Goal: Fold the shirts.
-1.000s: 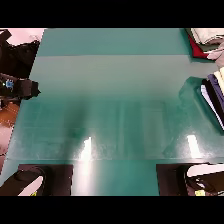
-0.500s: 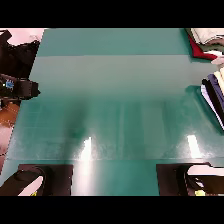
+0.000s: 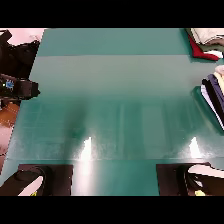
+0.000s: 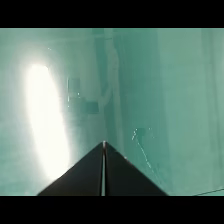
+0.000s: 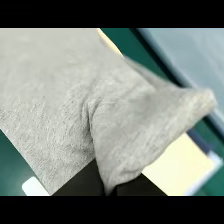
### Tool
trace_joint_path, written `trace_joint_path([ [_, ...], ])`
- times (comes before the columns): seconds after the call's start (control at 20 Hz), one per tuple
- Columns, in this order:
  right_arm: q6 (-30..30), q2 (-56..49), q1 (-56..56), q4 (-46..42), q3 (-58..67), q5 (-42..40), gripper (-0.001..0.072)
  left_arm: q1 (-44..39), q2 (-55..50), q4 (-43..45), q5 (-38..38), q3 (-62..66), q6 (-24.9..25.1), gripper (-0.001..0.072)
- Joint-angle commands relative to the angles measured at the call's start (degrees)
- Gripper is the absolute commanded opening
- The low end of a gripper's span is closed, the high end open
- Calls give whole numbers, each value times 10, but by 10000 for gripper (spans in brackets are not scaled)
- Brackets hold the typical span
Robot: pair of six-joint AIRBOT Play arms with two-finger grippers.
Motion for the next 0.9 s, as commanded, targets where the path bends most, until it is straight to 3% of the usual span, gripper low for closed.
trace_joint_path([
  [0.0,52,22,-40,-58,-72,42,18,0,0,0,0,1,12,24],
  [0.05,55,27,-48,-58,-92,42,69,0,0,0,0,0,12,24],
  [0.15,54,36,-65,-59,-123,41,480,0,0,0,0,0,12,24],
  [0.2,55,39,-76,-59,-132,46,559,0,0,0,0,1,12,24],
  [0.35,83,42,-99,-38,-118,71,557,0,0,0,4,0,12,24],
  [0.5,83,45,-85,89,-76,79,556,0,0,0,16,1,9,24],
  [0.65,83,71,-25,205,-63,59,556,0,0,-3,24,1,7,24],
  [0.8,83,109,79,216,-63,45,554,0,0,-3,48,1,7,24],
  [0.85,82,120,115,216,-63,45,472,0,0,-3,54,1,7,24],
])
